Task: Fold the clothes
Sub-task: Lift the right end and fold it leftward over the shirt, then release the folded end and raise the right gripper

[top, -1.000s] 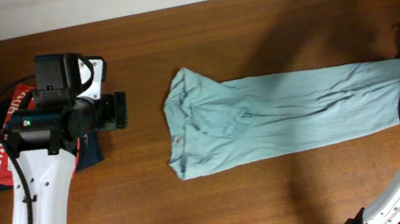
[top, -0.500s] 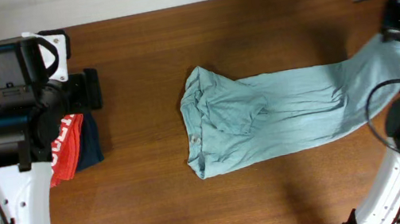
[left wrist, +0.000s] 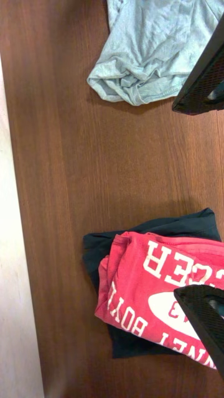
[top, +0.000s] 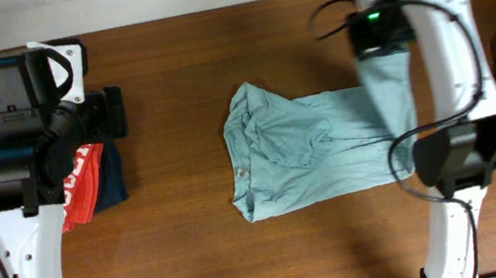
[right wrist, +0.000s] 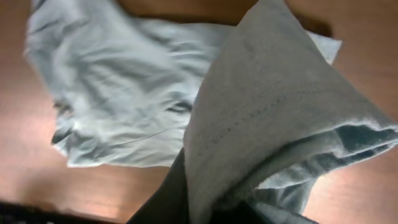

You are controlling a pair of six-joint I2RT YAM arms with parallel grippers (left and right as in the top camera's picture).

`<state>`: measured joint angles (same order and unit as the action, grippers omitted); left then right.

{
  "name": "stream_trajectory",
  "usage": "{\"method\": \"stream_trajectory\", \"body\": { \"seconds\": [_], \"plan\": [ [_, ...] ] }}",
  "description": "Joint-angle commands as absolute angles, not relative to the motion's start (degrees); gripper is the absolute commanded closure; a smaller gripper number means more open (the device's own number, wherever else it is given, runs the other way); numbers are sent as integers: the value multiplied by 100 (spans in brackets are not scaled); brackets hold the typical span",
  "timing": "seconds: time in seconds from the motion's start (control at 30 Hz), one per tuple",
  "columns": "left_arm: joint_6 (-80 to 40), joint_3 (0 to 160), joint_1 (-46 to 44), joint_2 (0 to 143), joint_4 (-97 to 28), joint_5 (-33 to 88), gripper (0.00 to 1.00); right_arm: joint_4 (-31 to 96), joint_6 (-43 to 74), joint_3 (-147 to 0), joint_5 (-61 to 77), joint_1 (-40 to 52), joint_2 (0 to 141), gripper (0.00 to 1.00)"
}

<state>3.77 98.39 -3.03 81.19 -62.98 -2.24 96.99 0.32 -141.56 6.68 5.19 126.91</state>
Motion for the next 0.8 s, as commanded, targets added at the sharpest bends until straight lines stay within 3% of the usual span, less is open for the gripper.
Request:
{"method": "stream_trajectory", "body": {
  "seconds": [0.0,0.27,0.57,0.63,0.77],
  "plan": [
    [368,9950,-283,8025,-6307,-283,13,9734,377,-14254,336,1138,12420,96],
    [368,9950,-283,8025,-6307,-283,13,9708,419,-13782,97,2147,12422,96],
    [366,9950,-283,8020,-6353,-281,13,8930,563,-12464,340,2606,12422,94],
    [366,9950,-283,8020,-6353,-281,13,8814,563,-12392,449,2729,12422,89],
    [366,9950,-283,8020,-6353,-279,13,8667,591,-12416,475,3013,12420,54]
  ]
}}
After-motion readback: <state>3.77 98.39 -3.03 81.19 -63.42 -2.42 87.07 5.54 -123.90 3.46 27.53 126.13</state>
